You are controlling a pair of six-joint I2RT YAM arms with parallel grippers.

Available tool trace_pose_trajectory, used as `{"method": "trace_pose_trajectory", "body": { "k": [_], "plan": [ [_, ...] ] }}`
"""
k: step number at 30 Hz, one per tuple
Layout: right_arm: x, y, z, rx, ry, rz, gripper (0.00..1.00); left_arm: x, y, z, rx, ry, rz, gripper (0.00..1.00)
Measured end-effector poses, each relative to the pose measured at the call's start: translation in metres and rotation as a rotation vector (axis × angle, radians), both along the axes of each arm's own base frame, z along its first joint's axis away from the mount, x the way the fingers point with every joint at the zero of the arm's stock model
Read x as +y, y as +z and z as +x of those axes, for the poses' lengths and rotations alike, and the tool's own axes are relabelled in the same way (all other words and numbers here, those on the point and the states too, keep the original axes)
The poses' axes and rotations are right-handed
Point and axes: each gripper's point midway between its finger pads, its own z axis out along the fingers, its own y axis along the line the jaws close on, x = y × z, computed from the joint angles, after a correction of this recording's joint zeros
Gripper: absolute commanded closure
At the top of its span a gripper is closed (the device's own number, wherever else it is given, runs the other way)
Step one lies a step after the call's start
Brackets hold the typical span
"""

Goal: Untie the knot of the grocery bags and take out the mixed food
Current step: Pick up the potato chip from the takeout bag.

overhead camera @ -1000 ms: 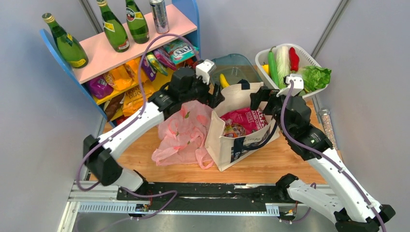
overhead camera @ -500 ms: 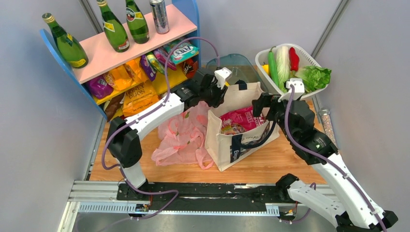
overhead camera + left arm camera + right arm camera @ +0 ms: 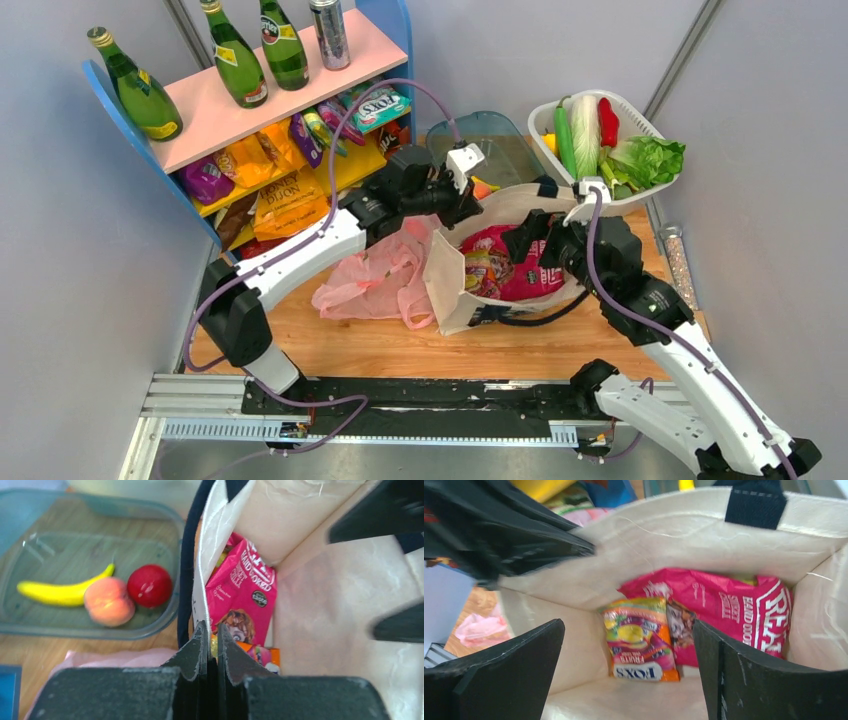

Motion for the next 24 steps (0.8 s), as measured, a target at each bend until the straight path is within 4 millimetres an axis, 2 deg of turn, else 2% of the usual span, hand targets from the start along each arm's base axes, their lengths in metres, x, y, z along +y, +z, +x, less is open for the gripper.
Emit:
{"method": "trace_pose_trajectory", "body": {
  "k": [2, 5, 7, 11, 15, 19, 21, 24],
  "plan": [
    [-0.005, -0.019, -0.005, 0.048, -0.023, -0.002, 0.0, -0.003, 0.012, -0.012, -0.043, -0.05, -0.044, 1.0],
    [-0.011, -0.03, -0.014, 0.07, -0.044, 0.027, 0.0, -0.006, 0.024, -0.026, -0.091, -0.108, -0.1, 1.0],
    [-0.014, -0.034, -0.019, 0.077, -0.055, 0.056, 0.0, -0.005, 0.022, -0.034, -0.106, -0.133, -0.126, 1.0],
    [-0.013, -0.044, -0.027, 0.114, -0.058, 0.111, 0.0, 0.004, 0.005, -0.05, -0.113, -0.155, -0.152, 1.0],
    [-0.007, -0.072, -0.034, 0.222, -0.049, 0.112, 0.0, 0.015, -0.009, -0.067, -0.091, -0.149, -0.214, 1.0],
    [-0.009, -0.113, -0.043, 0.36, -0.075, 0.067, 0.0, 0.02, -0.005, -0.077, -0.062, -0.134, -0.271, 1.0],
    [-0.012, -0.127, -0.048, 0.411, -0.092, 0.046, 0.0, 0.02, 0.001, -0.079, -0.057, -0.133, -0.284, 1.0],
    [-0.017, -0.127, -0.051, 0.419, -0.122, 0.053, 0.0, 0.019, 0.016, -0.086, -0.059, -0.143, -0.306, 1.0]
  ]
}}
